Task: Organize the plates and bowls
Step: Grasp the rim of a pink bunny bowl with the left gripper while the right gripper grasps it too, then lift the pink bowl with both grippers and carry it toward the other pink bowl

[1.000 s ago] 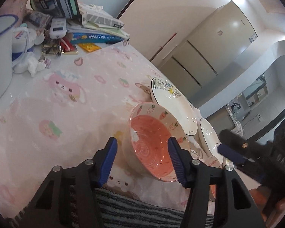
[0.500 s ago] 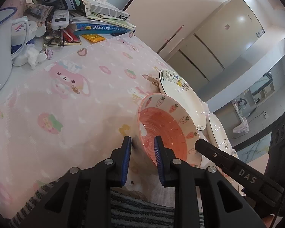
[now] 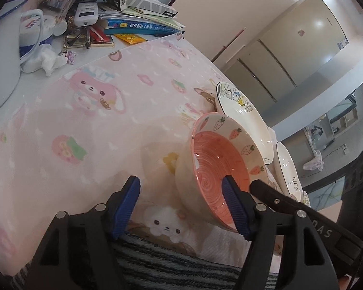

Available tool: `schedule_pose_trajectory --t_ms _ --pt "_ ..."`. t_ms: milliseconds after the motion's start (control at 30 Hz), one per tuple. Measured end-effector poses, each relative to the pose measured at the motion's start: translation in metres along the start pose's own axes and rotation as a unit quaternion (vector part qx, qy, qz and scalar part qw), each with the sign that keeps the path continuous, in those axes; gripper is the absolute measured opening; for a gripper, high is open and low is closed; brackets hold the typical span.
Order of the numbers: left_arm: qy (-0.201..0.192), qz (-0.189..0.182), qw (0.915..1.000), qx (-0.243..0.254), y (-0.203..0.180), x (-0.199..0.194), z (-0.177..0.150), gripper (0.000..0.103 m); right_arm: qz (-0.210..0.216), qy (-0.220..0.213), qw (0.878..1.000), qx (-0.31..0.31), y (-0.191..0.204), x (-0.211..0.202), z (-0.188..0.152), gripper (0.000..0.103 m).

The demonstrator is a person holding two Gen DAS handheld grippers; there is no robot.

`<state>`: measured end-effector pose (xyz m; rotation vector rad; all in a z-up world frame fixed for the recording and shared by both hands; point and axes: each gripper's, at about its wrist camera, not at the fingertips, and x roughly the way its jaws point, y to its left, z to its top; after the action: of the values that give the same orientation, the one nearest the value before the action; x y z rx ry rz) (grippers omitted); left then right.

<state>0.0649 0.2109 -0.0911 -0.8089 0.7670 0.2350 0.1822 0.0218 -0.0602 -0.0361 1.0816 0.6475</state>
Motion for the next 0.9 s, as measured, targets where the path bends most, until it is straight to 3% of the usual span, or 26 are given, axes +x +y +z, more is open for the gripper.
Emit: schedule_pose_trajectory --t_ms 167,533,667,900 --pt "0.014 0.006 0.9999 0.0 0.001 0.007 0.0 0.063 0.012 0.013 1.0 0.014 -0.004 0.013 -0.003 0.025" --pt "0.011 0.024 0.9996 0.01 -0.004 0.011 -0.001 0.062 0.022 0.036 0.999 0.0 0.0 0.031 -0.006 0.023" --pt "0.031 0.007 0.9994 0.016 -0.005 0.018 -0.002 0.021 0.016 0.028 0.999 -0.003 0.003 0.032 -0.013 0.017" --pt "0.025 0.004 0.9996 0.015 -0.004 0.014 -0.004 0.017 0.034 0.008 0.999 -0.01 0.003 0.025 -0.015 0.016"
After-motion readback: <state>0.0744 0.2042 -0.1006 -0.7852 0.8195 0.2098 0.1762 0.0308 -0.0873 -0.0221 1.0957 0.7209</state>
